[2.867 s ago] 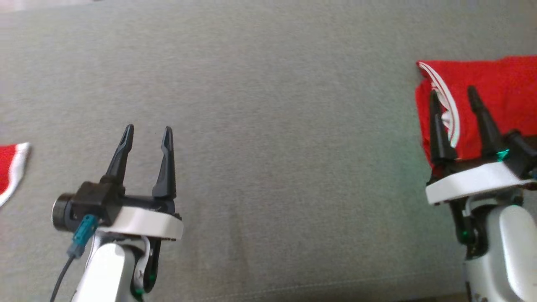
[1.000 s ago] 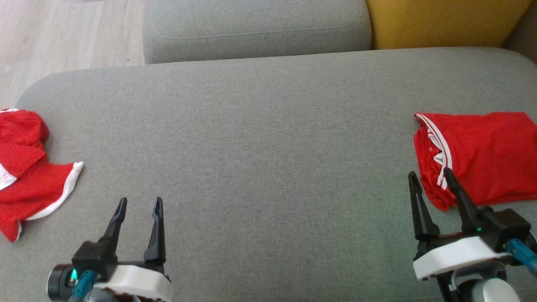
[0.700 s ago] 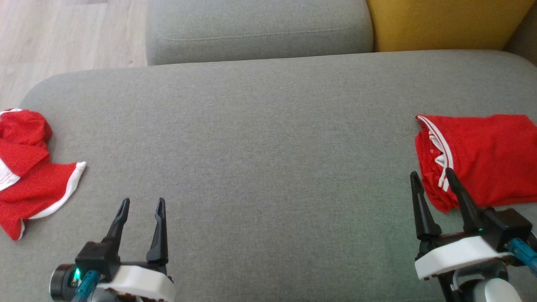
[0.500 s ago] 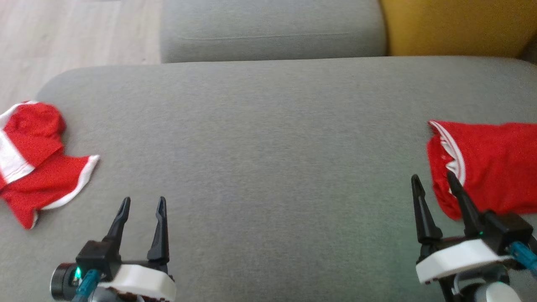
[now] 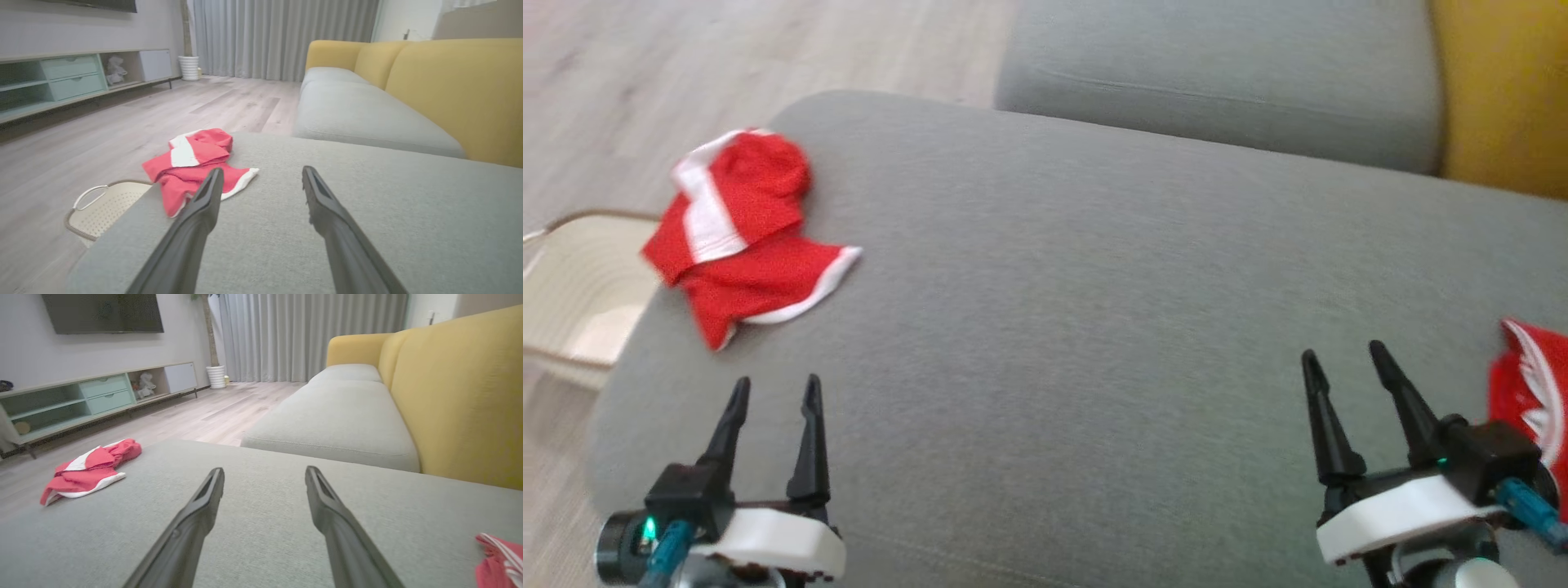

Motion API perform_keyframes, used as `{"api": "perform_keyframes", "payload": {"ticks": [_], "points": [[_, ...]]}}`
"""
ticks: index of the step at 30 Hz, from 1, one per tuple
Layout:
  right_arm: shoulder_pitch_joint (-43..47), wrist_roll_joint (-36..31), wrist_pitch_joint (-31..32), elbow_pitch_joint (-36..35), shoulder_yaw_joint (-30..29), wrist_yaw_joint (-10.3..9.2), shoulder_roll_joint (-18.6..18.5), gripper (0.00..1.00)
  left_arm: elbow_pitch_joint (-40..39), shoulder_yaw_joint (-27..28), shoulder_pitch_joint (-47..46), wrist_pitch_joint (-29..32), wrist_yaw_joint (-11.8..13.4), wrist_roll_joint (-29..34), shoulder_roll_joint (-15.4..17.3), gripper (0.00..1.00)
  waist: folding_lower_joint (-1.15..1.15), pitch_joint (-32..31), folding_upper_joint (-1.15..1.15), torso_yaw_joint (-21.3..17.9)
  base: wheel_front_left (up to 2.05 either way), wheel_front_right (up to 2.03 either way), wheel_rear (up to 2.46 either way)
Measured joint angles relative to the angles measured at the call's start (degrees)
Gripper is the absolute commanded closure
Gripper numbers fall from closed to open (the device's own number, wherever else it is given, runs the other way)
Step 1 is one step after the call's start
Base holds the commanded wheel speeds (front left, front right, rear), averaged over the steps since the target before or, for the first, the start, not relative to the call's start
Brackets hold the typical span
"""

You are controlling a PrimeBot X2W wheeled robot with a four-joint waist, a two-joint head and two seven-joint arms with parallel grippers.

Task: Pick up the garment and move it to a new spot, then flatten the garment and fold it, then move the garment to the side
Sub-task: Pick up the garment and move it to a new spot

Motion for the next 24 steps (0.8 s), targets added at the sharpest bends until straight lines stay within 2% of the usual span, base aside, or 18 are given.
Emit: {"api": "perform_keyframes", "payload": {"ticks": [9,24], "points": [[0.01,0.01,0.49,-0.30,1.83,0.00,0.02,0.00,-0.59,0.49,0.06,0.00,0.54,-0.45,0.36,0.00,0.00,-0.79,0.00,6.14,0.00,0.00,0.00],[0.01,0.01,1.09,-0.58,1.91,0.00,0.02,0.00,-0.60,0.49,0.03,-0.44,1.04,-0.62,0.49,0.00,0.00,-0.26,0.00,7.93,0.00,0.00,0.00]]}}
